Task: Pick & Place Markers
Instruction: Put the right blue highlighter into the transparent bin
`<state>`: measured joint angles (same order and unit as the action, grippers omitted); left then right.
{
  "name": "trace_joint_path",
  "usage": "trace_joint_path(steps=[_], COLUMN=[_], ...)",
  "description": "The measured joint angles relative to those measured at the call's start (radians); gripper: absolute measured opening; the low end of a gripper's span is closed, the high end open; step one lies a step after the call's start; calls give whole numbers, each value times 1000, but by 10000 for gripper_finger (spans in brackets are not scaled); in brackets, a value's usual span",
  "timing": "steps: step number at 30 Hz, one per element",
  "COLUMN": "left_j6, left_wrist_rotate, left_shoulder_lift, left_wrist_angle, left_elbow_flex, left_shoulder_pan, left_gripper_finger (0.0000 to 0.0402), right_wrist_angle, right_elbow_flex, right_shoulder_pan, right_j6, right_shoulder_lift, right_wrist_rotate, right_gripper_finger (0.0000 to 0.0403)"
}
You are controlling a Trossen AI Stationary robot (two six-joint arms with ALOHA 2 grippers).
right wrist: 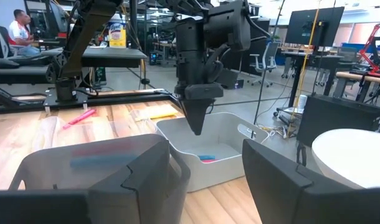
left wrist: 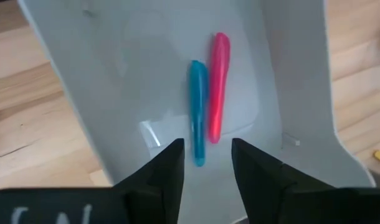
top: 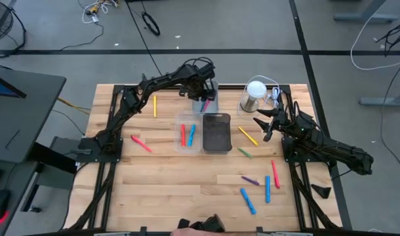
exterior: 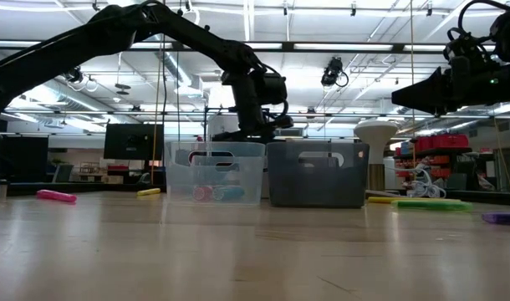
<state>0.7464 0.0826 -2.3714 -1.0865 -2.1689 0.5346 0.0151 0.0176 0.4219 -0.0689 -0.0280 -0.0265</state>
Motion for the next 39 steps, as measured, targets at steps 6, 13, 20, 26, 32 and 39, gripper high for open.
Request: trace_joint_path(steps=[6,13,20,26,32,39], left_j6=[1,7,82,88,88,73], left_wrist_rotate=[2,26,-7,-37,-37,-39], left_shoulder_lift=[0,11,50,97,127,126], left_wrist_angle=[-11,-89,-149,-255,-335,-409], left_elbow_flex=[-39,-154,-178,-178,-178,-178], left_shoulder_pan=[-2,-16,-55,-94,-139,-211], left_gripper_finger=[142,142,149,163,170,170], right_wrist_angle=[0,0,0,0,0,0], right_elbow_flex=[0,0,0,0,0,0], right_shoulder_pan=[0,0,0,0,0,0], right_j6=[0,0,0,0,0,0], right_shoulder_lift=[0,0,0,0,0,0], right_wrist_rotate=[0,0,0,0,0,0], right_gripper_finger=[208,208,208,208,208,208])
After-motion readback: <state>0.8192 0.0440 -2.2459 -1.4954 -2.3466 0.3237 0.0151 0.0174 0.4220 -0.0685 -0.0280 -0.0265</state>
